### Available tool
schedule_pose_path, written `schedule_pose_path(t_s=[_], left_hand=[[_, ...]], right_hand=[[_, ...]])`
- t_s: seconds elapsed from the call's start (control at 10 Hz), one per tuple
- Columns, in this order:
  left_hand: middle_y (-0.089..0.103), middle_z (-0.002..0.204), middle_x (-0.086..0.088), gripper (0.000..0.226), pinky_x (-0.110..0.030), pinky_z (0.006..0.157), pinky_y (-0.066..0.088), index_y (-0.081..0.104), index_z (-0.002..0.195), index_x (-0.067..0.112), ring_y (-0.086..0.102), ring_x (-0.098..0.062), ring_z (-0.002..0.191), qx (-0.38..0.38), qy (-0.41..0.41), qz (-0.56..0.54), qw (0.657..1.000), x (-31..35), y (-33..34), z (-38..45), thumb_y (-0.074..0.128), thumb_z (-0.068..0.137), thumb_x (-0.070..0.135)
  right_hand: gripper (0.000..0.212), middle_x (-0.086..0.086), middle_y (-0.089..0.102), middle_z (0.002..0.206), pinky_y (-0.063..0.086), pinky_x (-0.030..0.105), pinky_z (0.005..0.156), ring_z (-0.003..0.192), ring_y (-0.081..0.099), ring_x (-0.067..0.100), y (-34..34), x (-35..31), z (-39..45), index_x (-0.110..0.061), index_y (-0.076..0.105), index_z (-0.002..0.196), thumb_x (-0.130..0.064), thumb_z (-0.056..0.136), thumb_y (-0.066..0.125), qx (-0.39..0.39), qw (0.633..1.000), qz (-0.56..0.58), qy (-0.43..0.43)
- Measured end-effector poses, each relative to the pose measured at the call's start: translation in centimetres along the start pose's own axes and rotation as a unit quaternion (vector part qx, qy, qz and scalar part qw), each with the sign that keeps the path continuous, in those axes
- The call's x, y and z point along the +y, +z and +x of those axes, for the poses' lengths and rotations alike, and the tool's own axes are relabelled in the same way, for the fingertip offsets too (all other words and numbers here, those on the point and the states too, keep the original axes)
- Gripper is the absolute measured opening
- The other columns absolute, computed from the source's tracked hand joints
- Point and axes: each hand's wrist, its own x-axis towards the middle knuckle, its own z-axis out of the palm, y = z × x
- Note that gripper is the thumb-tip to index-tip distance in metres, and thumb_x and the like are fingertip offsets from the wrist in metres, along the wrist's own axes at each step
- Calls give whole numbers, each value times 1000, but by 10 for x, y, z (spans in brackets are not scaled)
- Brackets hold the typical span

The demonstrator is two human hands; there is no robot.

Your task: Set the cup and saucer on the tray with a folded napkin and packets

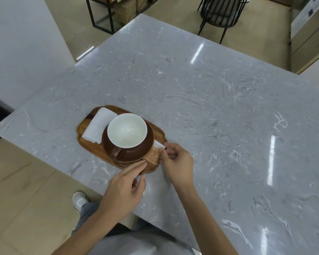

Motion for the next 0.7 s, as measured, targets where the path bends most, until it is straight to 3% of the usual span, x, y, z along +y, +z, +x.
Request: schedule_pose_path(t_s=[0.1,0.3,0.5,0.6,0.7], left_hand=[[62,138,11,43,-22,76,61,63,136,19,69,-2,86,5,-4,2,1000,0,-1,-1,67,93,20],[64,134,6,40,-28,80,62,65,133,16,68,-5,93,3,15,12,1000,3,-5,1,66,94,18],[65,123,12,37,-15,84,57,63,134,22,64,0,100,-6,78,41,996,17,-21,13,61,97,22],[65,124,13,36,-14,88,55,63,134,23,62,1,107,-14,124,50,991,29,-29,25,57,98,24],[68,121,10,35,-22,92,55,66,130,21,61,-3,108,-13,179,72,981,46,-38,39,54,98,25]], right_hand=[[19,-11,74,78,57,16,71,75,69,-3,1,-3,-2,-22,74,108,-21,89,71,6,1000,-19,-11],[15,-10,74,85,57,20,73,78,68,0,4,-6,-6,-22,74,105,-19,92,67,6,1000,-23,-14],[13,-11,73,94,47,5,66,82,65,-5,-5,-8,-5,-22,74,104,-21,97,63,34,996,-26,-72],[13,-8,70,96,45,2,66,83,63,-11,-17,-16,0,-21,73,105,-21,97,63,52,992,-51,-105],[16,-7,70,105,49,4,68,85,62,-10,-31,-28,4,-22,71,110,-25,97,61,83,984,-79,-136]])
